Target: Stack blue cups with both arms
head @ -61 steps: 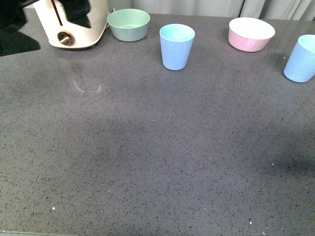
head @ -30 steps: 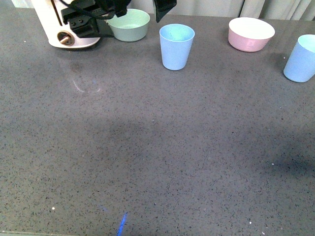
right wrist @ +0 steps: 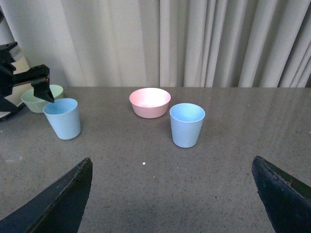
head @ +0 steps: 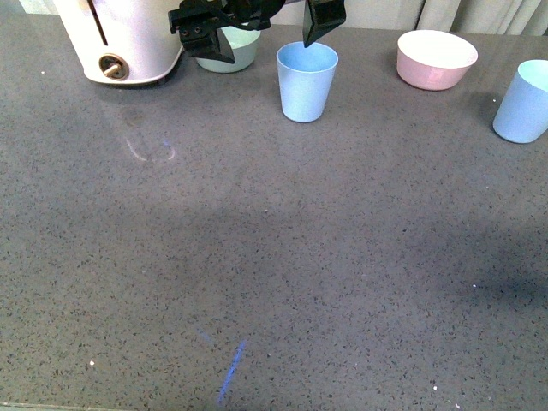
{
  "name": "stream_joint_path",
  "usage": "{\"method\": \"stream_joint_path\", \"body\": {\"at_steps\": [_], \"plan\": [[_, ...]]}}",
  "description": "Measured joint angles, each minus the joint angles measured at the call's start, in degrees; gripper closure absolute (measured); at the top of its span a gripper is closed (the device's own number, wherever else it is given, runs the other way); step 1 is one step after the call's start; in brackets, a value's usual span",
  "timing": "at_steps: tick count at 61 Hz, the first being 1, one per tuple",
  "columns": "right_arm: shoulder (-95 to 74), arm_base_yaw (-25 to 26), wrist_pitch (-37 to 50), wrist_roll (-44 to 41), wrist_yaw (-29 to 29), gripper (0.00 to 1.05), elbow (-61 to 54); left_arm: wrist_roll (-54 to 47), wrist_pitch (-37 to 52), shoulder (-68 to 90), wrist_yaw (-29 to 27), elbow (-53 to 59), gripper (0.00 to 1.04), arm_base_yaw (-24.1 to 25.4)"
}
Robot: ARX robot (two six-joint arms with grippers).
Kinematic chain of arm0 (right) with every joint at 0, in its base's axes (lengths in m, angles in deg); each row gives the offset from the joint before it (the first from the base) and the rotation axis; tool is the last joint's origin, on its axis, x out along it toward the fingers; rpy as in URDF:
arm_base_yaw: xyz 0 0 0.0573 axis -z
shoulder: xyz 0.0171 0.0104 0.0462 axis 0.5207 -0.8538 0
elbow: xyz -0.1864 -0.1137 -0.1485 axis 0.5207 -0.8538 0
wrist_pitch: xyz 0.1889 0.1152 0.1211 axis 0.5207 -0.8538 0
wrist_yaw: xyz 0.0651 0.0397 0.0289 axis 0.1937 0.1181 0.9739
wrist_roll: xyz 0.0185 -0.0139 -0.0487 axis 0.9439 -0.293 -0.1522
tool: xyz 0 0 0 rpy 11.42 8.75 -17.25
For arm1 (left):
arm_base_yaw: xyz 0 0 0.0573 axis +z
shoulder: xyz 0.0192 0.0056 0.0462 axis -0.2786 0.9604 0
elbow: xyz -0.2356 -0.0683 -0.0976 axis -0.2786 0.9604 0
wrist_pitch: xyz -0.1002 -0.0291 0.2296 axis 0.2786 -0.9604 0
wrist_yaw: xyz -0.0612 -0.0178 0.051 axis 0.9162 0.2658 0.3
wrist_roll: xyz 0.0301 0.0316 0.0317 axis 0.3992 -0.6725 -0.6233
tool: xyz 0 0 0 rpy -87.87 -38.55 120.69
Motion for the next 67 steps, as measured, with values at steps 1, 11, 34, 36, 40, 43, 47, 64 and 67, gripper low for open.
{"method": "stream_joint_path", "body": {"at_steps": [1, 11, 34, 36, 40, 43, 47, 64, 67], "plan": [[0.02, 0.0, 0.0, 0.0, 0.0, 0.09, 0.0, 0.0, -0.59, 0.66, -0.04, -1.03, 0.09, -0.02], [0.02, 0.0, 0.0, 0.0, 0.0, 0.09, 0.0, 0.0, -4.42, 5.11, -0.63, -7.96, 0.09, -0.11], [0.02, 0.0, 0.0, 0.0, 0.0, 0.09, 0.0, 1.79, -10.14, 10.19, -1.73, -14.71, 0.51, -1.99], [0.0, 0.0, 0.0, 0.0, 0.0, 0.09, 0.0, 2.12, -10.62, 10.43, -1.55, -15.1, 0.58, -2.1], [0.02, 0.0, 0.0, 0.0, 0.0, 0.09, 0.0, 2.71, -10.64, 10.43, -1.25, -15.06, 0.69, -2.21], [0.02, 0.0, 0.0, 0.0, 0.0, 0.09, 0.0, 3.15, -10.54, 10.38, -1.33, -14.6, 0.76, -2.34], [0.0, 0.0, 0.0, 0.0, 0.0, 0.09, 0.0, 3.69, -10.36, 9.9, -1.86, -13.57, 0.85, -2.49], [0.02, 0.0, 0.0, 0.0, 0.0, 0.09, 0.0, 6.56, -9.81, 4.39, -2.54, -6.38, 1.03, -4.07], [0.02, 0.0, 0.0, 0.0, 0.0, 0.09, 0.0, 6.99, -9.57, 2.34, -3.04, -4.07, 1.03, -4.66]]}}
